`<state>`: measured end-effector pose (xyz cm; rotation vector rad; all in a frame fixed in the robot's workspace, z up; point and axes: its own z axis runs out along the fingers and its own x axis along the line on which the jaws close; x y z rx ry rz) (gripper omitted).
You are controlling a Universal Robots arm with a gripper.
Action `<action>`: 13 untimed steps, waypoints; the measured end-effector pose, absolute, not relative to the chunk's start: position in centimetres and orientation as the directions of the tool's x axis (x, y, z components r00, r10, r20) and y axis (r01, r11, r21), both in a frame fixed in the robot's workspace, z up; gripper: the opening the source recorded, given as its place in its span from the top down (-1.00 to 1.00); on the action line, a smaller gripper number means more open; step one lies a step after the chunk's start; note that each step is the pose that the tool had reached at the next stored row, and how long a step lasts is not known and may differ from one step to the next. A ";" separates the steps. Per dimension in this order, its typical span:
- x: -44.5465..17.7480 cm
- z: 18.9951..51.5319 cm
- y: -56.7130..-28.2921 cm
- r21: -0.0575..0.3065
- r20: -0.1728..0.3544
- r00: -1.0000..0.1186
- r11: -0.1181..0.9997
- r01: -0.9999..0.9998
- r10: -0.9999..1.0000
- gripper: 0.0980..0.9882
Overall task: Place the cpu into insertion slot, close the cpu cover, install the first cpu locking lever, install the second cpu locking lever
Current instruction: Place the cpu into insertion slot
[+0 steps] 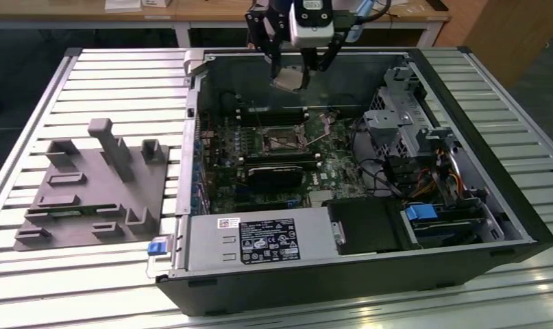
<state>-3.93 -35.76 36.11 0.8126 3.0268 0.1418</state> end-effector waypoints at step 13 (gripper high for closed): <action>-3.9 35.9 -35.8 0.088 0.019 -0.824 0.820 0.566 0.567 0.01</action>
